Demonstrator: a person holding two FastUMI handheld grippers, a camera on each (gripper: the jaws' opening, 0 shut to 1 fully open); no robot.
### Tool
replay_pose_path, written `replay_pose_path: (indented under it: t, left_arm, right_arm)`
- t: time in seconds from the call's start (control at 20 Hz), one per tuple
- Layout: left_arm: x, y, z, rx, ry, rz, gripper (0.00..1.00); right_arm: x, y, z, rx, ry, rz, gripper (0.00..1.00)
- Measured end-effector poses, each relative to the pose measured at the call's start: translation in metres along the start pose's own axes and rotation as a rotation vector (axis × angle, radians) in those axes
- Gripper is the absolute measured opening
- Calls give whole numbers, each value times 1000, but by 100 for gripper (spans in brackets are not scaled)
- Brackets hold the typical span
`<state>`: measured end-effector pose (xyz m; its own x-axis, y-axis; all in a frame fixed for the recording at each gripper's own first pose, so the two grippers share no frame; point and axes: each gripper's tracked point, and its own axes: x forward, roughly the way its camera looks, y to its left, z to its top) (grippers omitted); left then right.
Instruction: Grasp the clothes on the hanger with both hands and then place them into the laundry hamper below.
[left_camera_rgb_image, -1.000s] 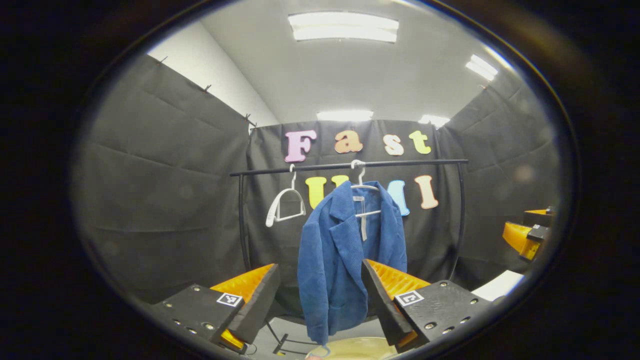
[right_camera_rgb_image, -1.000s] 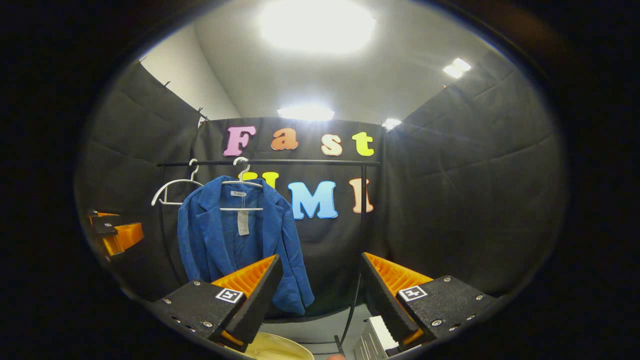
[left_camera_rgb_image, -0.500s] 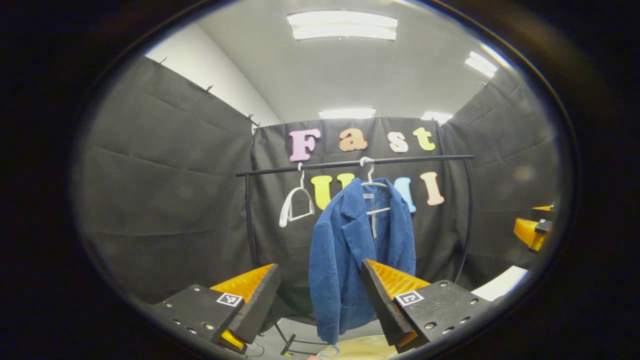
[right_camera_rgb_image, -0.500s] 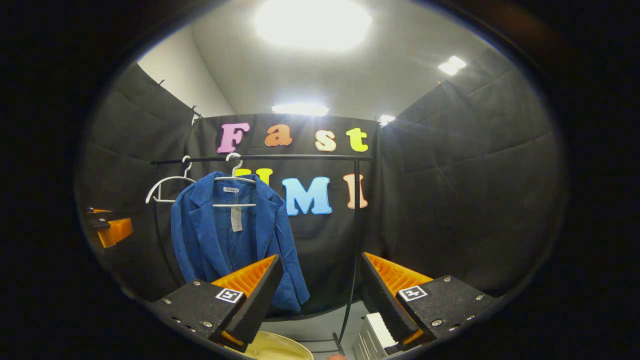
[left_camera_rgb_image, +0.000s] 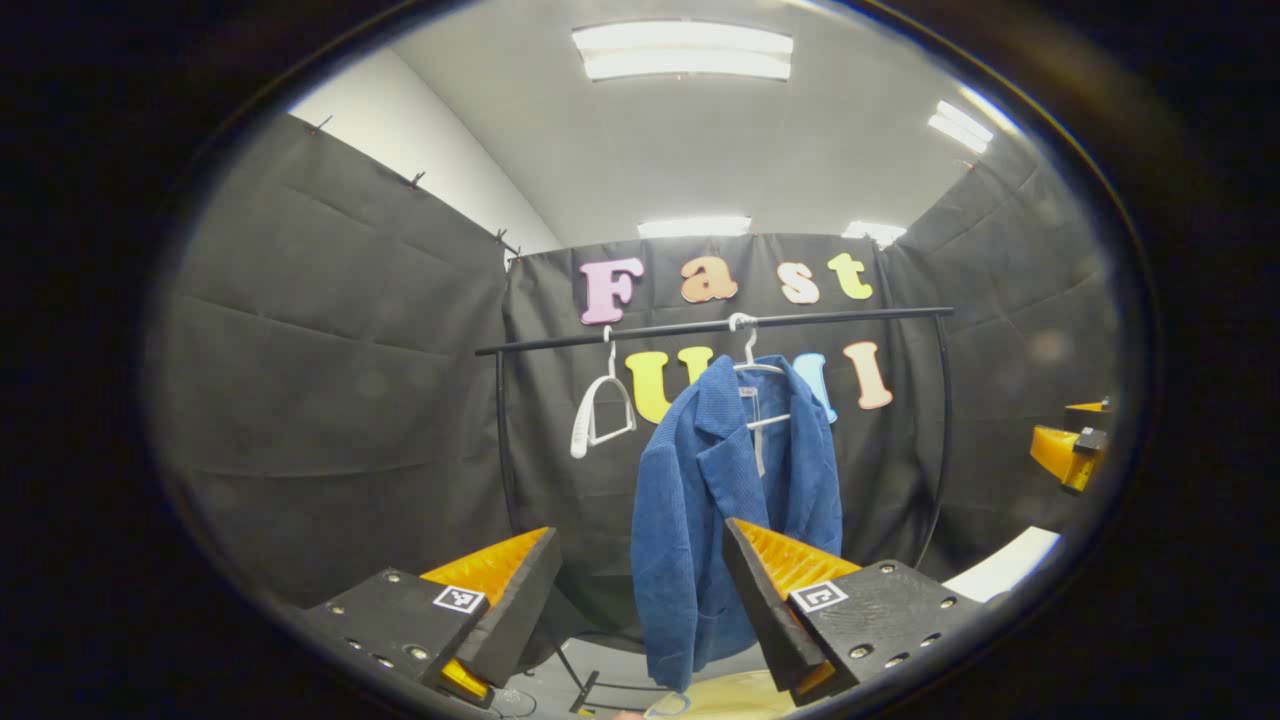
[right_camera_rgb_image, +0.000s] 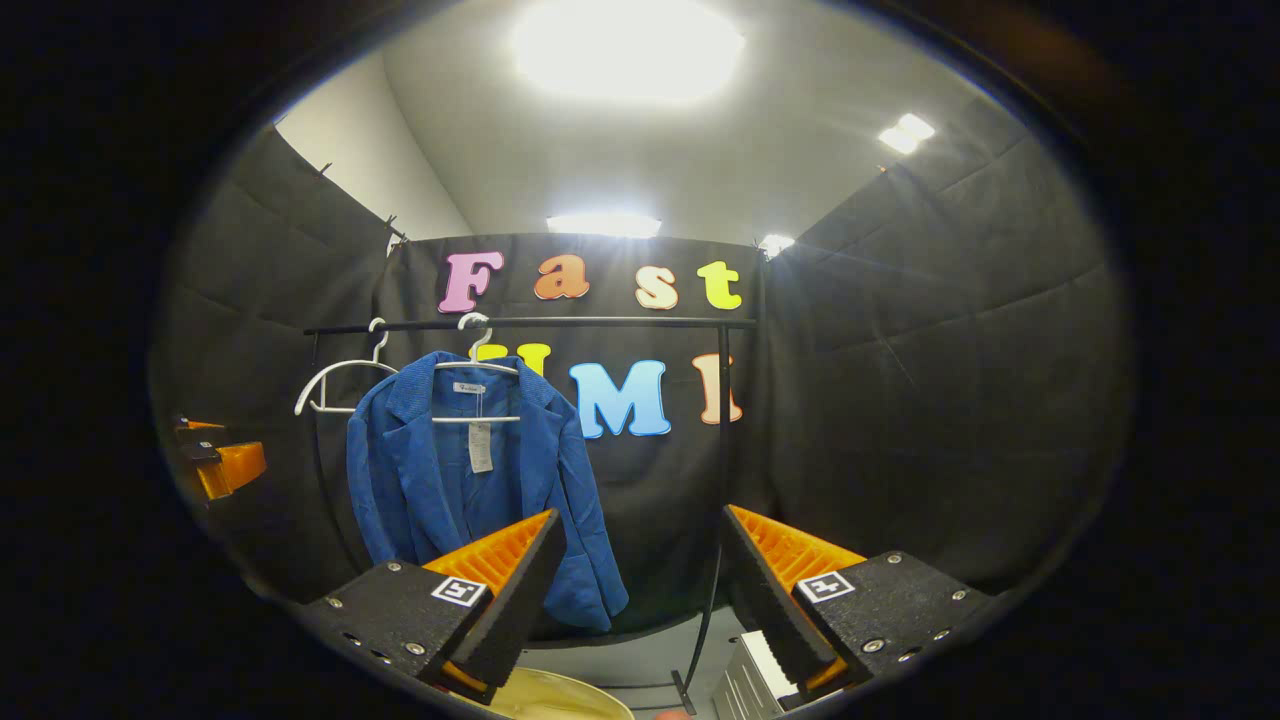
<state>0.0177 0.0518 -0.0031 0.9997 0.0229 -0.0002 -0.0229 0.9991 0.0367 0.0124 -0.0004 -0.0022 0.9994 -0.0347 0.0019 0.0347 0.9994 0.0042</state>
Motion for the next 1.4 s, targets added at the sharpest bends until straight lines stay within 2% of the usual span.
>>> replay_pose_path:
  t: [0.4,0.65,0.9,1.1,1.4]
  left_arm:
    - [37,20,0,-32,5,-20,93]
    - [50,26,7,-28,0,-34,93]
    - [76,-5,18,-18,-10,-60,93]
    - [96,-39,29,-3,-34,-52,92]
    - [127,-84,32,-3,-26,-49,93]
  right_arm:
    - [31,29,33,-11,-43,-4,96]
    - [57,55,38,2,-29,39,97]
    - [96,69,32,11,-1,101,97]
    - [137,76,30,31,8,167,97]
    - [189,74,34,73,-3,223,97]
